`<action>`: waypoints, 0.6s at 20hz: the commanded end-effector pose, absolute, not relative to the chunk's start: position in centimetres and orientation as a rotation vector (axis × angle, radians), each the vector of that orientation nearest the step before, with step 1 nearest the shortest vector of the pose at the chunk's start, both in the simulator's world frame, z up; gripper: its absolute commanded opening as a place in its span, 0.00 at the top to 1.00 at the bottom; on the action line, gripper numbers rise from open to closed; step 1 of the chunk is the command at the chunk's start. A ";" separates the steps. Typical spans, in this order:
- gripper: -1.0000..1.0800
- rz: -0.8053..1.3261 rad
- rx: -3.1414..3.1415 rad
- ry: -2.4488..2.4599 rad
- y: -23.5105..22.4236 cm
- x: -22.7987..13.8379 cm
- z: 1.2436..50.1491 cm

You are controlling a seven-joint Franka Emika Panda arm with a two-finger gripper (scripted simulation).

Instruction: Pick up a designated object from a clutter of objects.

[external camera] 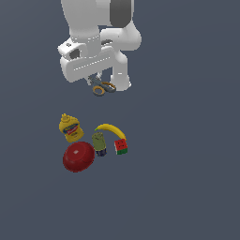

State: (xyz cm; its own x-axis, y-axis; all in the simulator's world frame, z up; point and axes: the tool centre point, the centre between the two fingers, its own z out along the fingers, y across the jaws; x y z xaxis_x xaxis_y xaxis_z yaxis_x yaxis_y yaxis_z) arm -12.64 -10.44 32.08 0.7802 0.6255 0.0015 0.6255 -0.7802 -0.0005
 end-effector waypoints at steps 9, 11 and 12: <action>1.00 -0.001 -2.964 -1.041 -10.3 -14.5 39.0; 1.00 0.000 -2.964 -1.041 -10.3 -14.7 39.8; 1.00 0.000 -2.964 -1.041 -10.3 -14.7 40.1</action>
